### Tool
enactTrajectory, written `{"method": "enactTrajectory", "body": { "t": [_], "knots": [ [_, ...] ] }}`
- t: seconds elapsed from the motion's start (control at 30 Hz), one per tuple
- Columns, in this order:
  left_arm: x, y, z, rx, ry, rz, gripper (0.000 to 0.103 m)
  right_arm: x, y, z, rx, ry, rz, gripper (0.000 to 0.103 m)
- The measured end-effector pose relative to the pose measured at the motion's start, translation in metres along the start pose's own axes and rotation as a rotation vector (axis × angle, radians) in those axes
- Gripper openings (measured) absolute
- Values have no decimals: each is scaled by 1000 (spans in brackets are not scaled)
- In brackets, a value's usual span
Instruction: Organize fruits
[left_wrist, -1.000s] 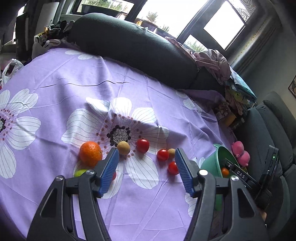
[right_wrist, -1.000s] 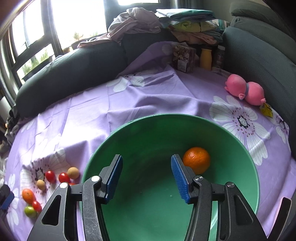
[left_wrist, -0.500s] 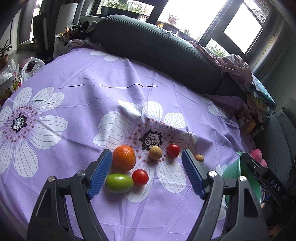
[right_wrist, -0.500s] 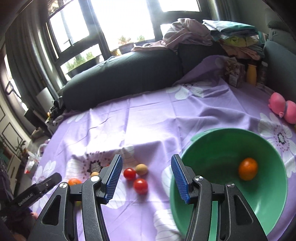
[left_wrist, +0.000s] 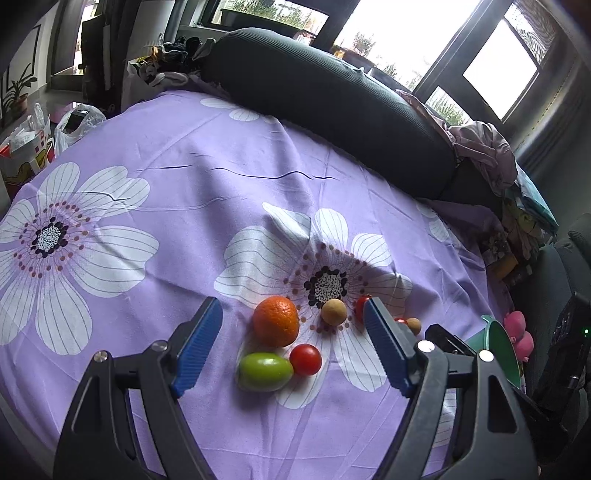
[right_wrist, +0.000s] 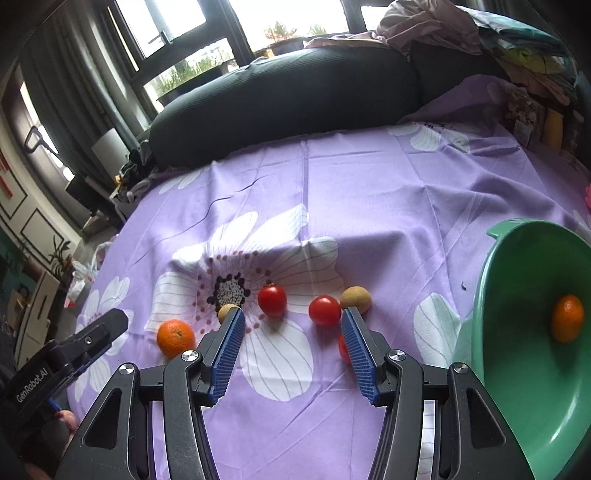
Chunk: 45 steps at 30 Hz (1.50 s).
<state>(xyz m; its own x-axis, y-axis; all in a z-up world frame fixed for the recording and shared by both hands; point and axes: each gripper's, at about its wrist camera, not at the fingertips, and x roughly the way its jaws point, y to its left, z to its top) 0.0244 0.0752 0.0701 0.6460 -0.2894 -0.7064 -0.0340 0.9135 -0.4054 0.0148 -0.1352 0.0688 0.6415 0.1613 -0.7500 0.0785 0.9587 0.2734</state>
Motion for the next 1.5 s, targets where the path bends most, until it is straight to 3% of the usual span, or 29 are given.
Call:
{"method": "enactTrajectory", "body": {
  "t": [0.17,0.53,0.63,0.8,0.97,1.1,1.2,1.37,1.5],
  "knots": [
    [7,5,1,-4,26,32,78,8,1,0,11,17,-12,56],
    [8,3,0,1,25,29,77,16,-6,1,28,49,-58,56],
    [8,1,-1,3,25,32,70,16,-11,3,54,63,-49,56],
    [9,-5,-5,2,40,1,54,10,-20,8,99,63,38,56],
    [13,-5,-6,1,64,15,44,17,-19,11,102,89,55,47],
    [14,3,-5,-42,75,31,41,27,-18,13,97,115,33,45],
    [12,8,-3,-65,76,21,40,30,-22,12,93,125,-9,33],
    [15,-8,-7,-11,118,-54,38,32,-28,8,101,139,-88,31],
    [24,-27,-15,53,164,-43,38,31,-27,3,85,145,-133,31]
  ]
}}
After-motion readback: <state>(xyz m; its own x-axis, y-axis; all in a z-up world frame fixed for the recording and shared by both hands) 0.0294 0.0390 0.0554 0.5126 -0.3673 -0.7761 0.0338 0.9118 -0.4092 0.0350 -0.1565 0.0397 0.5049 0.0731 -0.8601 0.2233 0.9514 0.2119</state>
